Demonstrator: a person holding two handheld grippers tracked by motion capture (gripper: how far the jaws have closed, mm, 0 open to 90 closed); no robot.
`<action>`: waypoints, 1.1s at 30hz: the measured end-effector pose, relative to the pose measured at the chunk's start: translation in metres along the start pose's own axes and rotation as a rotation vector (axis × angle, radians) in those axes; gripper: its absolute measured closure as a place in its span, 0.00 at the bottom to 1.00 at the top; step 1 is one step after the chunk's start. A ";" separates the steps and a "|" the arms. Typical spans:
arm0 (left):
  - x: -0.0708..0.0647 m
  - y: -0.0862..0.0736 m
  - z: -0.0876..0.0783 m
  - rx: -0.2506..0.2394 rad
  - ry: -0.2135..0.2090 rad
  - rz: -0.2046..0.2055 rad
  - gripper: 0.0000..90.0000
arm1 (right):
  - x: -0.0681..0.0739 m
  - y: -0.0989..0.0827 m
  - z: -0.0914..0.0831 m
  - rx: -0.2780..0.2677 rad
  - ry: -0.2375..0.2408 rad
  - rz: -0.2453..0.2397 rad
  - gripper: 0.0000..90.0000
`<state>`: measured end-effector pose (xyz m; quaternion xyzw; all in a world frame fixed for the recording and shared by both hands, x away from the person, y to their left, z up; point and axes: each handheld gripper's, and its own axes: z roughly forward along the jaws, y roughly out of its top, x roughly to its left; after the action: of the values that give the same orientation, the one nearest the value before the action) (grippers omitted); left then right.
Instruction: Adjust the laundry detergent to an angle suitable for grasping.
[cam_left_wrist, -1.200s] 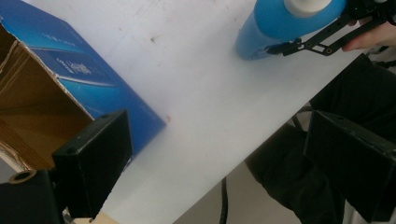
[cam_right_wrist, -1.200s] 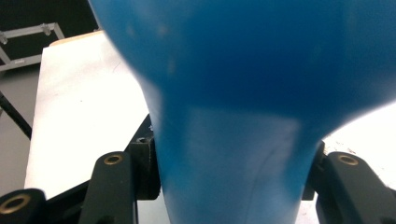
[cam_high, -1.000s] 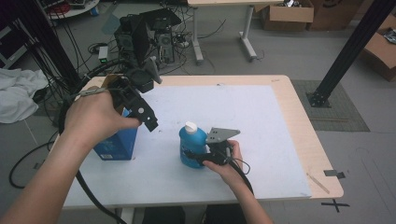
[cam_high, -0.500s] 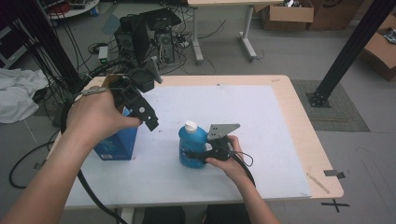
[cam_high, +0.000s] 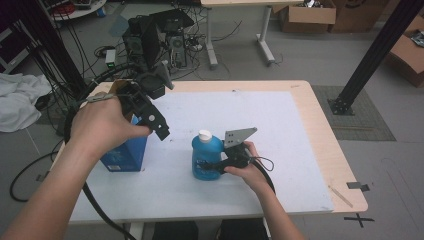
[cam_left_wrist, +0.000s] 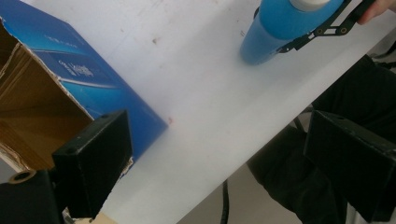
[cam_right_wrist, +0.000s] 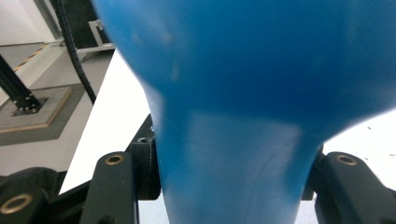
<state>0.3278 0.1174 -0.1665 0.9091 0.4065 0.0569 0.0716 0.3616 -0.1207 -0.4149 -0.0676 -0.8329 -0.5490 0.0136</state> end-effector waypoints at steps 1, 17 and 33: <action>0.000 0.000 0.000 0.003 -0.001 0.004 0.09 | -0.001 0.000 0.000 0.006 0.012 -0.009 0.49; -0.004 0.000 -0.002 -0.006 0.001 0.022 0.09 | -0.015 0.005 -0.003 0.022 0.120 -0.046 0.49; -0.005 0.002 0.000 -0.009 0.004 0.028 0.09 | -0.021 0.007 0.003 0.052 0.189 -0.088 0.49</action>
<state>0.3256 0.1125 -0.1663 0.9142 0.3936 0.0614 0.0739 0.3839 -0.1174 -0.4119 0.0215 -0.8442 -0.5310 0.0698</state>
